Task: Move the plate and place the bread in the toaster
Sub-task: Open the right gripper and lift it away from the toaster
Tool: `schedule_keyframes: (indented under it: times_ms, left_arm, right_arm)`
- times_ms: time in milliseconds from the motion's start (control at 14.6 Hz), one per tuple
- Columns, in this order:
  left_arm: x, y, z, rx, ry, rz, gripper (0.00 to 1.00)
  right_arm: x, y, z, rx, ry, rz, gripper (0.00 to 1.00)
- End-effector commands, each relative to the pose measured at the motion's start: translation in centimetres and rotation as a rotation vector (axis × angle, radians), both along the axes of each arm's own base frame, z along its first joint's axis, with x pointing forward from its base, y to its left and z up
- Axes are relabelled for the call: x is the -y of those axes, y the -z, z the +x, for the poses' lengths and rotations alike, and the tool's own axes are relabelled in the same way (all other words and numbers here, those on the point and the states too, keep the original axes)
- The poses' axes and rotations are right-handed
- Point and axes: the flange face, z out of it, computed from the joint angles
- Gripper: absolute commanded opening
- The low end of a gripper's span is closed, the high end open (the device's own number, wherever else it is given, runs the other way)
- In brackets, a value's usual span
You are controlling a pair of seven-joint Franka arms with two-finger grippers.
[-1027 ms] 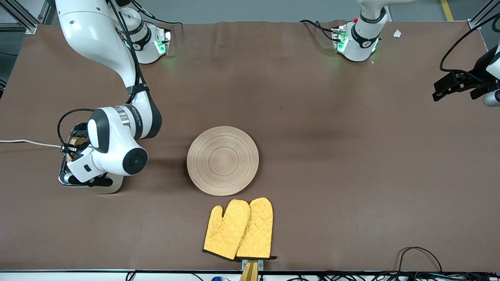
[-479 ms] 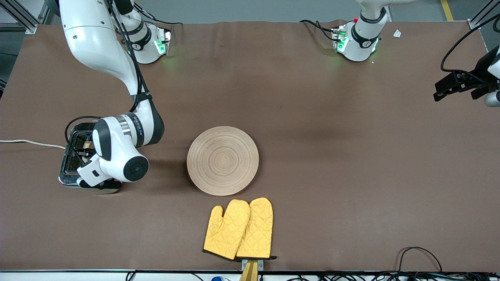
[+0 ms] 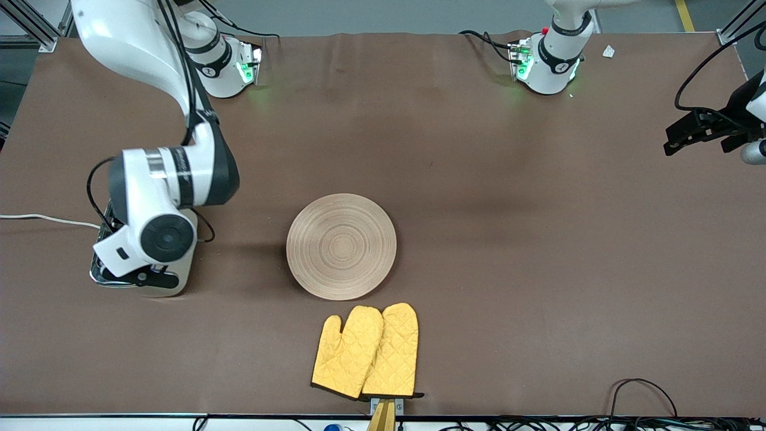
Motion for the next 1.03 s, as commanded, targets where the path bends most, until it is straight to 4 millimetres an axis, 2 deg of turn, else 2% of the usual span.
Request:
schedule_keyframes:
  times_ms: [0,205,342,479,616,822,890,959]
  left_arm:
    - [-0.3,-0.3,-0.6,0.001,0.007,0.015,1.0]
    - [-0.2,-0.3,-0.6,0.001,0.008,0.016,1.0]
    - [-0.3,-0.3,-0.6,0.001,0.007,0.018,1.0]
    - [-0.4,-0.3,-0.6,0.001,0.004,0.021,1.0]
    - [-0.5,-0.3,-0.5,0.001,0.005,0.024,1.0]
    - [-0.3,-0.5,-0.5,0.006,0.005,0.025,1.0]
    - [-0.2,-0.6,-0.4,0.009,0.005,0.025,1.0]
    - [0.1,-0.6,-0.5,0.008,0.011,0.025,1.0]
  right_arm:
    - [1.5,-6.3,-1.8,0.064,0.027,0.129,1.0]
    - [2.1,-9.7,-2.8,0.098,0.056,0.25,1.0]
    - [2.8,-13.2,-3.9,0.134,0.028,0.299,1.0]
    - [5.1,-16.5,-4.9,0.149,-0.028,0.37,1.0]
    - [9.3,-19.1,-5.8,0.161,-0.077,0.447,1.0]
    - [15.2,-20.9,-7.1,0.157,-0.117,0.551,1.0]
    - [16.7,-21.4,-7.6,0.162,-0.132,0.595,1.0]
    - [17.2,-21.7,-7.8,0.166,-0.141,0.607,1.0]
